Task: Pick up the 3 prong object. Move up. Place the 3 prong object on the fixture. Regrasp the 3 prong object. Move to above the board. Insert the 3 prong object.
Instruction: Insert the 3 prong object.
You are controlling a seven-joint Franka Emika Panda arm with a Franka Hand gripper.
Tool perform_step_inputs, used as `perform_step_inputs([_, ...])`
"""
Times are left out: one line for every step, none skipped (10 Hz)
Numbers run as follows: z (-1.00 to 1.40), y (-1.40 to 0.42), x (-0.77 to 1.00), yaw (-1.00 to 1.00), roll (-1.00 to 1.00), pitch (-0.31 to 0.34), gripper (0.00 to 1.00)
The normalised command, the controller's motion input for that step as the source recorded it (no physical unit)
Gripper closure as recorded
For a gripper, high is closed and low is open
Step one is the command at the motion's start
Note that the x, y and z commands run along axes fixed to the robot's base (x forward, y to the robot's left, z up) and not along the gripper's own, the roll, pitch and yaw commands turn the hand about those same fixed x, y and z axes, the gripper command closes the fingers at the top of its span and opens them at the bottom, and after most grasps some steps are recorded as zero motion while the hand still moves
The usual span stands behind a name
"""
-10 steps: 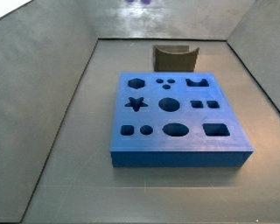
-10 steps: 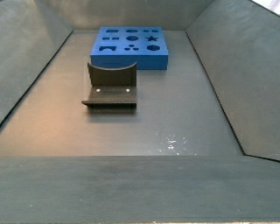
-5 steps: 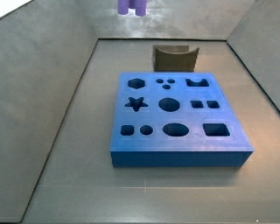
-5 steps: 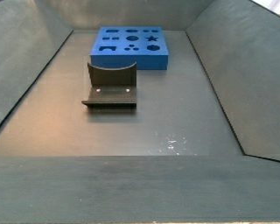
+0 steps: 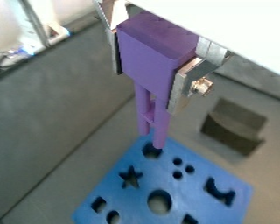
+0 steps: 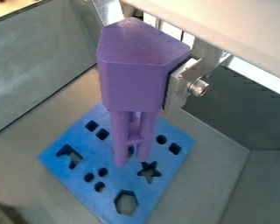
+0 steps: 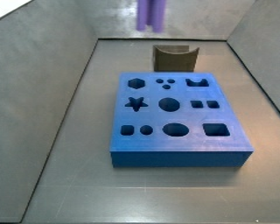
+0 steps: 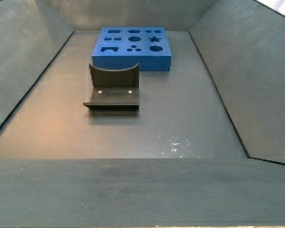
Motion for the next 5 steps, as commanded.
perform_step_inputs([-0.15, 0.00, 0.18, -0.67, -0.30, 0.000, 1.00])
perform_step_inputs([-0.17, -0.02, 0.05, -0.74, -0.26, 0.000, 1.00])
perform_step_inputs([-0.20, -0.02, 0.03, -0.76, -0.25, 0.031, 1.00])
perform_step_inputs([-0.21, -0.01, 0.03, -0.76, -0.25, 0.036, 1.00])
perform_step_inputs([-0.11, -0.06, 0.00, -0.75, -0.27, 0.041, 1.00])
